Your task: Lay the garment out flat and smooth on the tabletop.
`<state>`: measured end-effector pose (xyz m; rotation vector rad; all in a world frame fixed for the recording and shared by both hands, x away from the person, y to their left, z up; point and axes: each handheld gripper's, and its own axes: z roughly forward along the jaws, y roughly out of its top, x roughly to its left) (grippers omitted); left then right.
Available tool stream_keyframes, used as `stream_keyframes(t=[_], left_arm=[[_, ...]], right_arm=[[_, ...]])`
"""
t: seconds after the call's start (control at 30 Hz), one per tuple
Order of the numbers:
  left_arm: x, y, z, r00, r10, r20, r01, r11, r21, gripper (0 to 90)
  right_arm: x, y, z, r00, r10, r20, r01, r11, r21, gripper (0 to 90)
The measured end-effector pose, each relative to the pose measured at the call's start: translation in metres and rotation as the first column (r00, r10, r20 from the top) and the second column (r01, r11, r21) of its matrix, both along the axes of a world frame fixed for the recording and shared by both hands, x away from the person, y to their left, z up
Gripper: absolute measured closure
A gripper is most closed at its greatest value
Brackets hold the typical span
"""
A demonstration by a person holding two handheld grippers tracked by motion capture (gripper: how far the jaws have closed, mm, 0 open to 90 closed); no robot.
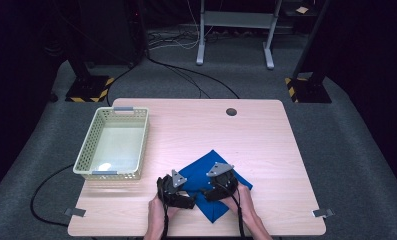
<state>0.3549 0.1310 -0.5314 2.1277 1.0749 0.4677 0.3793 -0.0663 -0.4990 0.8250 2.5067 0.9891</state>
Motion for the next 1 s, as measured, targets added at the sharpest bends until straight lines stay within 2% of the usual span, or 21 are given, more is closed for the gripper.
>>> stream_keyframes(t=[0.07,0.17,0.27,0.37,0.47,0.6,0.77,1.0], left_arm=[[-0.001,-0.001,0.0,0.9999,-0.01,0.005,0.01,0.9999,0.001,0.0],[-0.001,-0.001,0.0,0.9998,-0.02,0.002,0.02,0.9998,0.001,0.0],[0.0,-0.001,0.0,0.9997,-0.023,-0.006,0.023,0.9997,-0.004,0.1],[0.001,0.0,0.0,0.9997,-0.022,-0.011,0.022,0.9997,-0.005,0.1],[0.001,-0.001,-0.001,0.9997,-0.02,-0.011,0.02,0.9998,-0.005,0.1],[0.001,-0.001,0.0,0.9997,-0.019,-0.013,0.019,0.9998,-0.003,0.1],[0.001,-0.001,0.0,0.9997,-0.02,-0.012,0.02,0.9998,-0.002,0.1],[0.001,-0.001,0.0,0.9997,-0.019,-0.013,0.018,0.9998,-0.002,0.1]], right_arm=[[0.003,0.008,-0.003,0.9998,0.018,-0.006,-0.018,0.9995,-0.027,24.1],[0.005,0.016,-0.008,0.9992,0.032,-0.024,-0.033,0.9987,-0.04,33.4],[0.005,0.019,-0.01,0.9993,0.031,-0.019,-0.033,0.9973,-0.066,43.5],[0.004,0.019,-0.011,0.9997,0.024,0.002,-0.024,0.996,-0.086,58.3],[0.006,0.015,-0.01,1.0,0.006,-0.001,-0.006,0.9981,-0.061,70.4],[0.008,0.009,-0.008,0.9999,-0.012,-0.011,0.012,0.9999,-0.009,80.1],[0.011,-0.002,-0.001,0.999,-0.042,-0.011,0.043,0.9974,0.058,82.6],[0.016,-0.023,0.014,0.9949,-0.1,0.003,0.099,0.9858,0.136,82.9]])
